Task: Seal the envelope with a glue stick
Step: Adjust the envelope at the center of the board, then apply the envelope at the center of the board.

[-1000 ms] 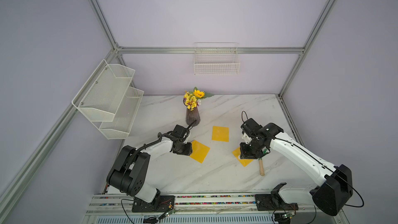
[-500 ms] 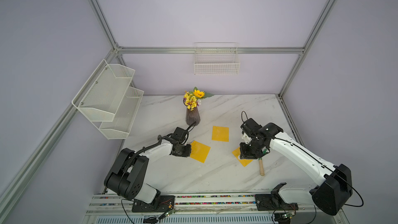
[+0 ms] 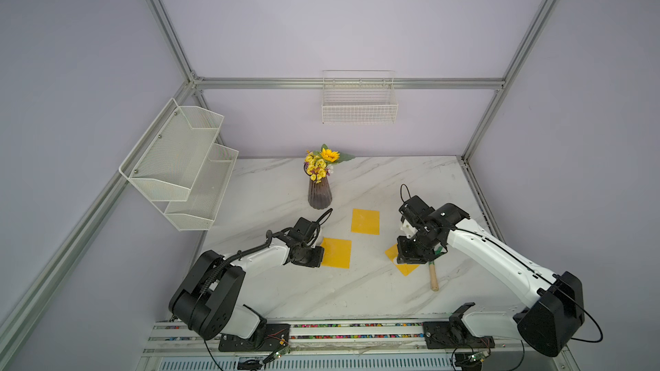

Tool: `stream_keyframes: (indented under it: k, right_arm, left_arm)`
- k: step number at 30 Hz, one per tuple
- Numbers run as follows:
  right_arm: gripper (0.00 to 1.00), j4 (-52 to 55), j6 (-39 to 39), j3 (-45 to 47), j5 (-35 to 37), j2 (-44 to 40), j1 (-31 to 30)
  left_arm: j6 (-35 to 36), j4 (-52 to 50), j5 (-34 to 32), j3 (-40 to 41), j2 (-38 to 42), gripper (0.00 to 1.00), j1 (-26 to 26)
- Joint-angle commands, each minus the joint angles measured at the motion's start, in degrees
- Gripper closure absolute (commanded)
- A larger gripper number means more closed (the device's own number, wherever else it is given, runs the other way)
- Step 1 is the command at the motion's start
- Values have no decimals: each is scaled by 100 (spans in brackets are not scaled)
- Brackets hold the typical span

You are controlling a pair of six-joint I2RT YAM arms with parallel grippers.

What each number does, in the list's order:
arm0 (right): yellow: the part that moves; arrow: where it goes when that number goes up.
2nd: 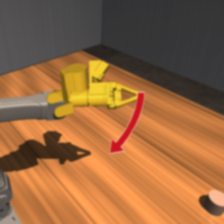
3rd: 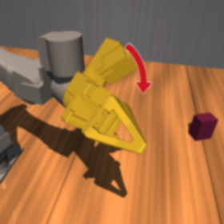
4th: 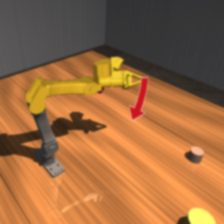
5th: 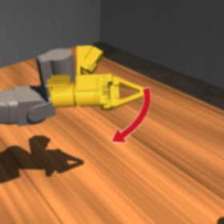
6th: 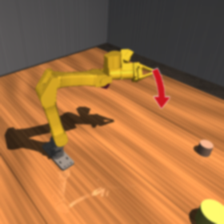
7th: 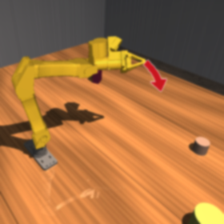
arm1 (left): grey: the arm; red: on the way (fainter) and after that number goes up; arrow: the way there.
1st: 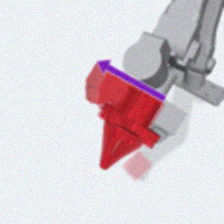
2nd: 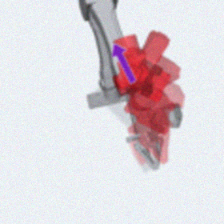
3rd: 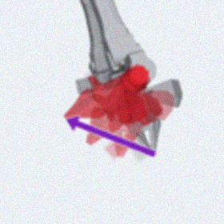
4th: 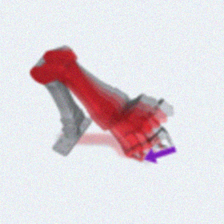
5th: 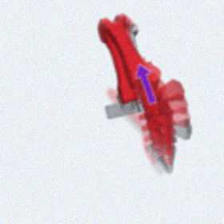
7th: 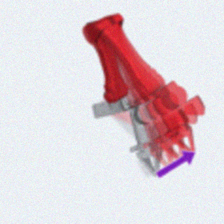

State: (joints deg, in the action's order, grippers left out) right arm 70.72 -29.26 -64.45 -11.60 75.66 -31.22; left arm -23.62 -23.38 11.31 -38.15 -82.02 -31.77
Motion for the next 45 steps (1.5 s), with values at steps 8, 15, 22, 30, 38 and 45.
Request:
stream_keyframes:
  k: [8,15,22,30,38,45]
  right_arm:
    - [100,-391,-400,71,-158,96,-444]
    - [100,-680,-768,-78,-2,791,-1235]
    - [100,-993,-991,-242,137,1463,-1586]
    - [100,-1117,-1065,-688,151,2232,-1853]
    - [100,-818,-1059,-800,517,2626,-1955]
    - [100,-1541,-1127,-723,-408,2816,-1994]
  left_arm:
    - [-1528,1737,952,766,589,100,-1208]
    - [-1804,2552,1159,689,-186,100,-1626]
    - [-1814,2558,978,744,-322,100,-1666]
    - [-1752,2597,1075,779,-383,100,-1685]
    - [-1804,2893,1049,963,-403,100,-1688]
    - [-1796,2951,1089,959,-462,100,-1692]
